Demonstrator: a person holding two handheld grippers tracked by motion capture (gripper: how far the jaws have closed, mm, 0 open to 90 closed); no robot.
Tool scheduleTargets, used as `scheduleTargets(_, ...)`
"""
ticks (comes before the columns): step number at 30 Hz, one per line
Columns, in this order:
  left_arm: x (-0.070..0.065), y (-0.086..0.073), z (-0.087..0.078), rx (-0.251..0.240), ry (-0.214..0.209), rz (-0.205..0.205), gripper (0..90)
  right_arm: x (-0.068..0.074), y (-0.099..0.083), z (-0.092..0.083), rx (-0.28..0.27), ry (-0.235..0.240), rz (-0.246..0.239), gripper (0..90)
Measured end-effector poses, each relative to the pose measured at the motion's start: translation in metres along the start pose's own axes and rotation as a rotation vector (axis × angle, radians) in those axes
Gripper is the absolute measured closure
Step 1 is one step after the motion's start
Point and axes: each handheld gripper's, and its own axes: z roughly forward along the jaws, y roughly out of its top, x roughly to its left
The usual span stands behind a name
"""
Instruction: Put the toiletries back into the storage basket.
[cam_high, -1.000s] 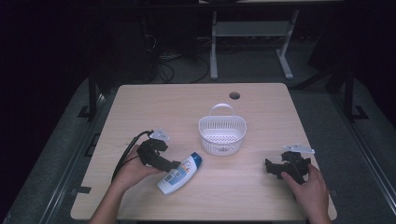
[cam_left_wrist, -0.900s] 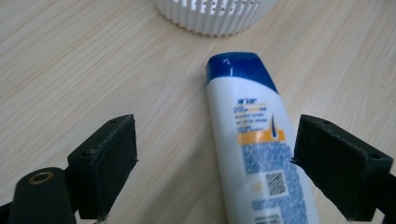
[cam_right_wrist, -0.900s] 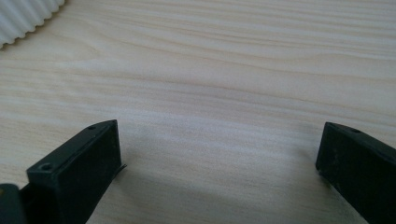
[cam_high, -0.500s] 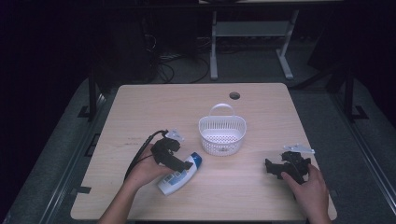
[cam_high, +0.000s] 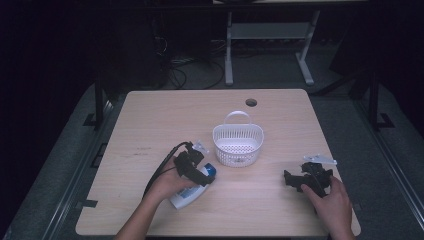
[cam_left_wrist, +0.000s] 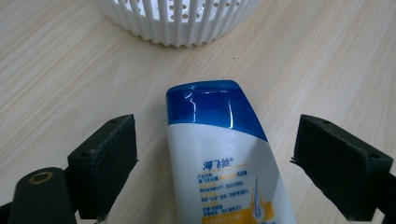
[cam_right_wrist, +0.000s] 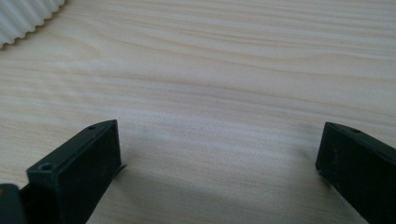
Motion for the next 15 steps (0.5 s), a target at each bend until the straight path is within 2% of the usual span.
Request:
scheduleTargets(9,-0.002,-0.001,0.014,0.048,0.016,-0.008,13.6,0.000,0.000,0.000,0.000,0.000,0.001,0.0)
scheduleTargets(15,-0.006,-0.001,0.022,0.081,0.037,0.006,14.1,0.000,0.000,0.000,0.000,0.000,0.000,0.0)
